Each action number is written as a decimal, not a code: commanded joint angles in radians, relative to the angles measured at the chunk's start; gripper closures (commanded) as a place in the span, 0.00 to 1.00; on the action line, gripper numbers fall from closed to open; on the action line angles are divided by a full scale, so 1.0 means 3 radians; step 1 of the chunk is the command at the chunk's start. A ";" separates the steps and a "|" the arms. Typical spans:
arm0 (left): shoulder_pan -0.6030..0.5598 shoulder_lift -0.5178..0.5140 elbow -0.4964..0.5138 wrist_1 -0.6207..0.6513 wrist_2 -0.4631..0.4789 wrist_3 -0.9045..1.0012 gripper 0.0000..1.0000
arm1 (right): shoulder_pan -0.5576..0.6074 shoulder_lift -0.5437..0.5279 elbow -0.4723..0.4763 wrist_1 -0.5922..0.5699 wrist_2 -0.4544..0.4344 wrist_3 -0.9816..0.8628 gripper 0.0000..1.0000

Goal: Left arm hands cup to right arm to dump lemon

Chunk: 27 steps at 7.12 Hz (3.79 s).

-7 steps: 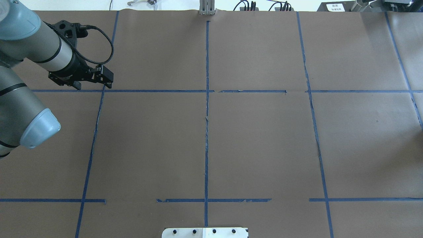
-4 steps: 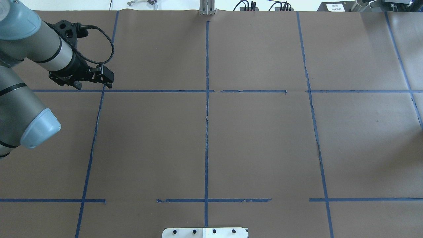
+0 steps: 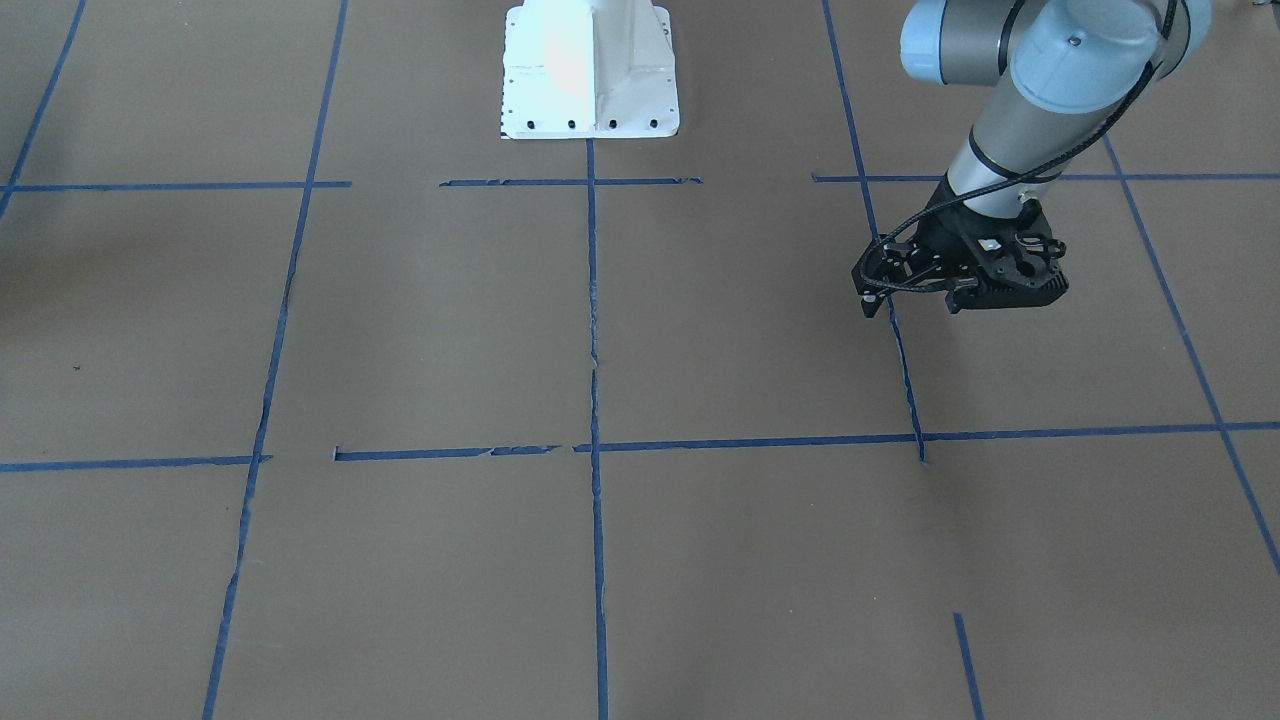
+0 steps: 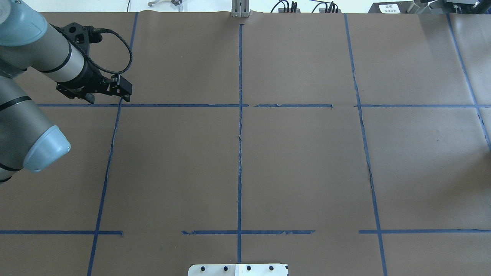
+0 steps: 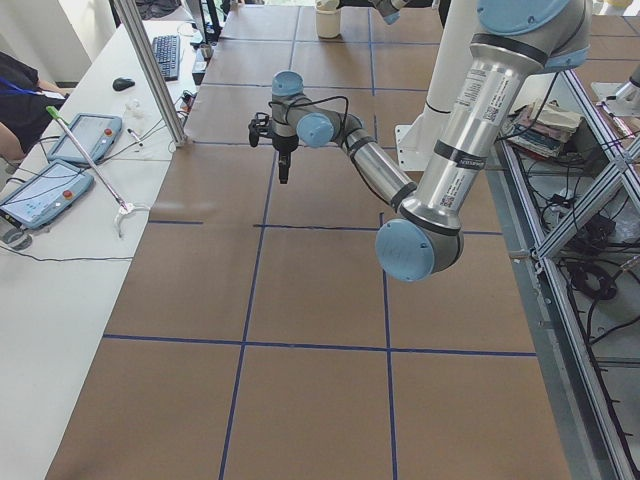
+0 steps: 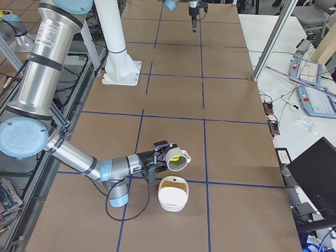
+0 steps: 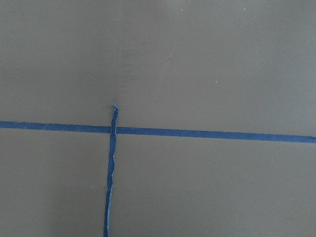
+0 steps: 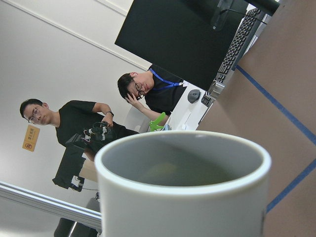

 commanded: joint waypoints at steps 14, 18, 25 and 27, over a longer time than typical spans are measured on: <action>0.0003 0.0021 -0.0021 0.0000 0.0012 0.0005 0.00 | 0.0000 0.0039 -0.0274 0.1104 -0.0868 0.3248 0.94; 0.0003 0.0026 -0.0026 -0.0010 0.0012 0.0005 0.00 | 0.0005 0.0029 -0.0284 0.1110 -0.0873 0.3234 0.94; 0.0008 0.0047 -0.0041 -0.0031 0.0012 0.0005 0.00 | 0.0383 -0.0042 0.0484 0.0133 -0.0479 0.2019 1.00; 0.0013 0.0047 -0.0046 -0.0031 0.0012 0.0000 0.00 | 0.0394 -0.0068 0.0930 -0.0427 -0.0443 0.1178 1.00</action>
